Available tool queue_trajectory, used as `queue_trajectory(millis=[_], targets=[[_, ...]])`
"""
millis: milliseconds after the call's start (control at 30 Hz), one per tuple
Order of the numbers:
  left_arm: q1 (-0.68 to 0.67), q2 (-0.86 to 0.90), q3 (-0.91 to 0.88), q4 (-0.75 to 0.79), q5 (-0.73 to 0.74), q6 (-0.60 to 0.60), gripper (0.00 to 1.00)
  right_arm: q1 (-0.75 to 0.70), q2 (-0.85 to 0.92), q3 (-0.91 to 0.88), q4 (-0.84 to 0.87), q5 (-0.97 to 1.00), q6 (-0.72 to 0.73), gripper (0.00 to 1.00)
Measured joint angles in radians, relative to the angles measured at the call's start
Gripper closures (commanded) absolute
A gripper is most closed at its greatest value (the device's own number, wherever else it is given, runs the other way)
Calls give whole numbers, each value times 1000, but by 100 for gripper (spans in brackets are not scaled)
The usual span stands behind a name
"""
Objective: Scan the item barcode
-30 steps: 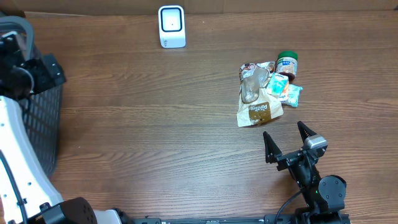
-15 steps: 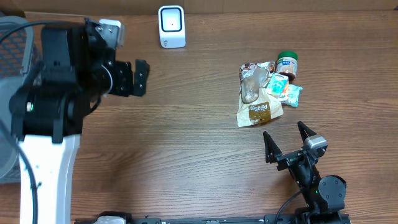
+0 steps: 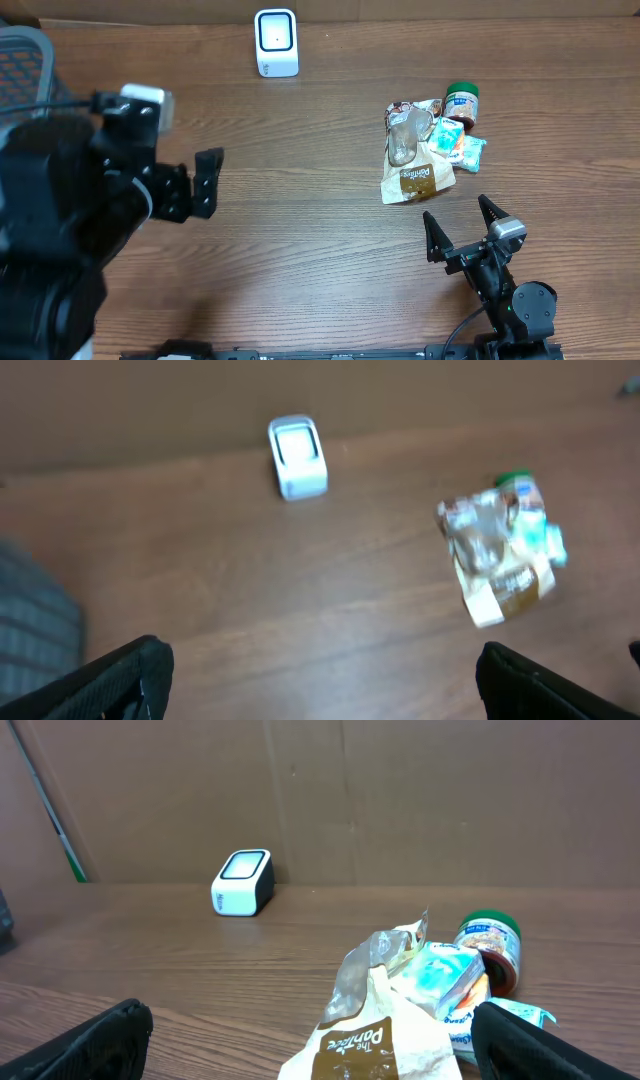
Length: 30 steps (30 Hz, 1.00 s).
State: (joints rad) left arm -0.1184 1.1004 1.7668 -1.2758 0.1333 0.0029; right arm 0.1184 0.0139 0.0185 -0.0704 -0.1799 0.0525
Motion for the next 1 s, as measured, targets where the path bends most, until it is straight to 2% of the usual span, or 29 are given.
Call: queue_trajectory(millis=[100, 267, 400, 567, 733, 833, 1000], targets=[[0, -77, -56, 84, -29, 0, 0, 0, 0, 0, -1, 0, 0, 0], [0, -218, -298, 264, -47, 0, 1, 0, 0, 0, 0, 0, 0, 0], [0, -348, -583, 546, -59, 5, 0, 0, 0, 0, 1, 0, 0, 0], [0, -529, -965, 986, -63, 14, 1, 0, -1, 0, 1, 0, 0, 0], [0, -710, -1300, 1302, -63, 47, 0, 0, -1, 0, 0, 0, 0, 0], [0, -816, -1464, 1398, -63, 81, 1, 0, -1, 0, -2, 1, 0, 0], [0, -970, -1656, 1450, -63, 130, 0, 0, -1, 0, -2, 0, 0, 0]])
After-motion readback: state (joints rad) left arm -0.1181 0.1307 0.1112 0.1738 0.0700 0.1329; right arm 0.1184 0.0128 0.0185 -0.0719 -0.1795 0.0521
